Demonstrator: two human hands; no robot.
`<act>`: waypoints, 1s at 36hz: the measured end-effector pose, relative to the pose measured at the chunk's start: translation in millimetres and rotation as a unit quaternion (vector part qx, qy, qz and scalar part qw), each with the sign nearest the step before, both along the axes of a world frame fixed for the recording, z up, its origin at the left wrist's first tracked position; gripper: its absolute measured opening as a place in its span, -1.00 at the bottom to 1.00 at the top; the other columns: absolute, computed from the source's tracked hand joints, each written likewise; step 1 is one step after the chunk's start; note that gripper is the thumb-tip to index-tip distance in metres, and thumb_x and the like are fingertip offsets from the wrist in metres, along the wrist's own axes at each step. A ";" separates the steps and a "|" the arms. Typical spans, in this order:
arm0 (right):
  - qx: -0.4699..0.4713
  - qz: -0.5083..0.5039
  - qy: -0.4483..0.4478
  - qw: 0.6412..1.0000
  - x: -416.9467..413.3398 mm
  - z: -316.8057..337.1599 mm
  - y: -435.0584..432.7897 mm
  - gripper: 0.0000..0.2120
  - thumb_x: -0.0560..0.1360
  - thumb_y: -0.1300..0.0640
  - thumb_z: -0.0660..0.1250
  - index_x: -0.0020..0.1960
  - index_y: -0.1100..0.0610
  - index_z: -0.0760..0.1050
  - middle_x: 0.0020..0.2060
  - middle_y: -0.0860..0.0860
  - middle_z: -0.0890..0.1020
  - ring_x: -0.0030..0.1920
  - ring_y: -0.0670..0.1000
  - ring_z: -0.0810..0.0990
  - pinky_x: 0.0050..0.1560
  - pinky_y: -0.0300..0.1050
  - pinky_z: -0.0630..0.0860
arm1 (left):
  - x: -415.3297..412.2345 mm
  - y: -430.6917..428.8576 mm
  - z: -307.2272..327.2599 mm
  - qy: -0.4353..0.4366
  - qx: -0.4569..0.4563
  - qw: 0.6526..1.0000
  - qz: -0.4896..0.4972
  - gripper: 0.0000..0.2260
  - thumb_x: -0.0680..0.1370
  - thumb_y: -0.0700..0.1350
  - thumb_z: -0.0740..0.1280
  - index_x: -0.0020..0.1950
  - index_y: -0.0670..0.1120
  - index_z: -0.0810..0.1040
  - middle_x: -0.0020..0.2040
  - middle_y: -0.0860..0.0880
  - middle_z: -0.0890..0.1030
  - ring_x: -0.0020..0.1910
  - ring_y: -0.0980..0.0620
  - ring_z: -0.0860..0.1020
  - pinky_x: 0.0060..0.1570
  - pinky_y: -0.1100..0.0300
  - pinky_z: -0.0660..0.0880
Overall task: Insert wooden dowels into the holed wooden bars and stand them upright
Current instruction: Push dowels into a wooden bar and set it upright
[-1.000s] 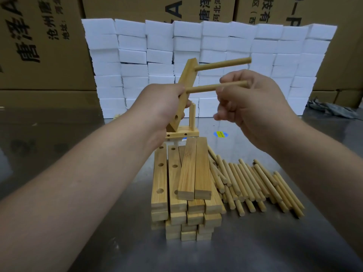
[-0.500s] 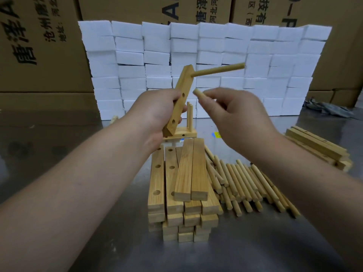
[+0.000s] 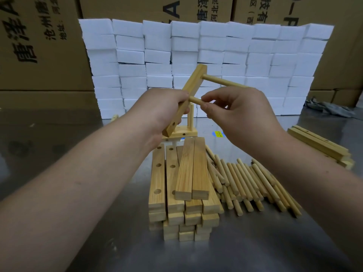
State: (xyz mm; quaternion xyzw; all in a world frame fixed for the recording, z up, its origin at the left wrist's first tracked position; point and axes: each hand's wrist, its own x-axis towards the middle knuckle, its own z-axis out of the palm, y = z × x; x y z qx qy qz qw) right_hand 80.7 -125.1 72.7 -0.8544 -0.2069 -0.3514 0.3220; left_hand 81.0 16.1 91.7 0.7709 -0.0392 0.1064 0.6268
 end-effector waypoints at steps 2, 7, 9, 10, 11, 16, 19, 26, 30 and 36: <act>0.000 0.000 -0.002 1.000 0.6 -1.0 -0.1 -0.84 0.49 0.02 0.31 -0.20 -0.23 0.45 -0.40 -0.25 0.53 -0.27 -0.14 0.54 -0.28 -0.22 0.43 | 0.3 -0.8 -0.4 -0.002 0.015 1.000 0.001 -0.81 0.54 -0.06 0.26 -0.24 -0.04 0.56 -0.37 0.06 0.59 -0.42 0.10 0.45 -0.43 0.31 0.37; -0.016 -0.017 -0.016 1.000 1.7 -1.6 -0.9 -0.90 0.50 0.04 0.31 -0.07 -0.06 0.61 -0.41 -0.25 0.48 -0.38 -0.19 0.48 -0.36 -0.32 0.36 | 0.8 -1.3 -0.4 -0.017 0.061 0.998 0.001 -0.82 0.54 -0.08 0.23 -0.14 -0.07 0.60 -0.37 0.08 0.57 -0.43 0.11 0.42 -0.42 0.30 0.34; -0.019 -0.011 -0.018 1.000 2.5 -1.7 -1.9 -0.89 0.49 0.04 0.32 -0.05 -0.02 0.62 -0.42 -0.23 0.48 -0.40 -0.25 0.47 -0.39 -0.40 0.32 | 0.0 -1.3 -0.7 -0.023 0.077 0.997 -0.004 -0.81 0.54 -0.09 0.22 -0.13 -0.10 0.60 -0.34 0.06 0.57 -0.41 0.10 0.42 -0.41 0.28 0.32; -0.023 -0.008 -0.018 1.000 2.8 -1.7 -2.4 -0.89 0.49 0.05 0.33 -0.05 -0.01 0.62 -0.42 -0.23 0.47 -0.40 -0.28 0.46 -0.40 -0.43 0.31 | -0.4 -1.6 -1.1 -0.024 0.085 0.996 -0.007 -0.80 0.54 -0.10 0.22 -0.13 -0.12 0.61 -0.31 0.02 0.58 -0.40 0.09 0.42 -0.41 0.27 0.32; -0.031 -0.009 -0.020 0.999 3.3 -2.0 -2.6 -0.89 0.48 0.05 0.34 -0.05 0.00 0.62 -0.43 -0.23 0.47 -0.40 -0.31 0.45 -0.40 -0.44 0.31 | -0.7 -1.8 -1.7 -0.026 0.093 0.995 -0.009 -0.79 0.53 -0.10 0.22 -0.12 -0.14 0.62 -0.28 -0.01 0.57 -0.39 0.08 0.42 -0.40 0.26 0.31; -0.033 -0.023 -0.023 0.999 1.9 -5.0 -0.4 -0.89 0.49 0.06 0.33 -0.05 0.02 0.62 -0.40 -0.26 0.47 -0.31 -0.21 0.52 -0.26 -0.29 0.42 | -2.0 -2.7 -2.7 -0.044 0.111 0.993 -0.017 -0.80 0.53 -0.13 0.20 -0.15 -0.14 0.59 -0.23 -0.05 0.54 -0.39 0.08 0.40 -0.39 0.25 0.30; 0.009 0.004 -0.016 1.000 0.4 -4.3 0.8 -0.86 0.49 0.08 0.33 -0.22 -0.10 0.53 -0.40 -0.21 0.54 -0.30 -0.13 0.55 -0.32 -0.27 0.45 | -2.5 -2.3 -0.2 -0.058 0.121 0.991 -0.018 -0.80 0.53 -0.14 0.19 -0.15 -0.15 0.58 -0.25 -0.03 0.51 -0.39 0.08 0.40 -0.36 0.22 0.29; 0.174 0.084 0.120 0.974 -0.1 0.9 -0.9 -0.67 0.53 0.08 0.26 -0.40 0.04 0.52 -0.55 -0.06 0.54 -0.55 -0.04 0.29 -0.52 -0.28 0.27 | -2.3 -1.1 2.5 -0.091 0.117 0.989 -0.022 -0.77 0.56 -0.08 0.18 -0.26 0.00 0.53 -0.30 0.09 0.53 -0.36 0.09 0.39 -0.34 0.21 0.30; 0.193 0.105 0.156 0.963 -3.3 6.7 0.1 -0.75 0.54 0.11 0.26 -0.30 0.05 0.55 -0.50 -0.06 0.61 -0.59 -0.11 0.40 -0.54 -0.32 0.34 | -2.1 -2.1 0.7 -0.067 0.069 0.995 -0.022 -0.76 0.56 -0.07 0.21 -0.27 0.03 0.55 -0.39 0.12 0.56 -0.41 0.12 0.42 -0.44 0.32 0.33; 0.330 0.135 0.217 0.908 -1.7 16.4 -2.7 -0.70 0.56 -0.07 0.18 -0.10 0.16 0.51 -0.41 0.08 0.66 -0.51 0.00 0.55 -0.46 -0.23 0.50 | 0.3 -3.5 -1.2 0.005 -0.055 0.998 0.010 -0.80 0.57 -0.11 0.21 -0.22 -0.06 0.53 -0.38 0.03 0.58 -0.44 0.08 0.44 -0.38 0.27 0.36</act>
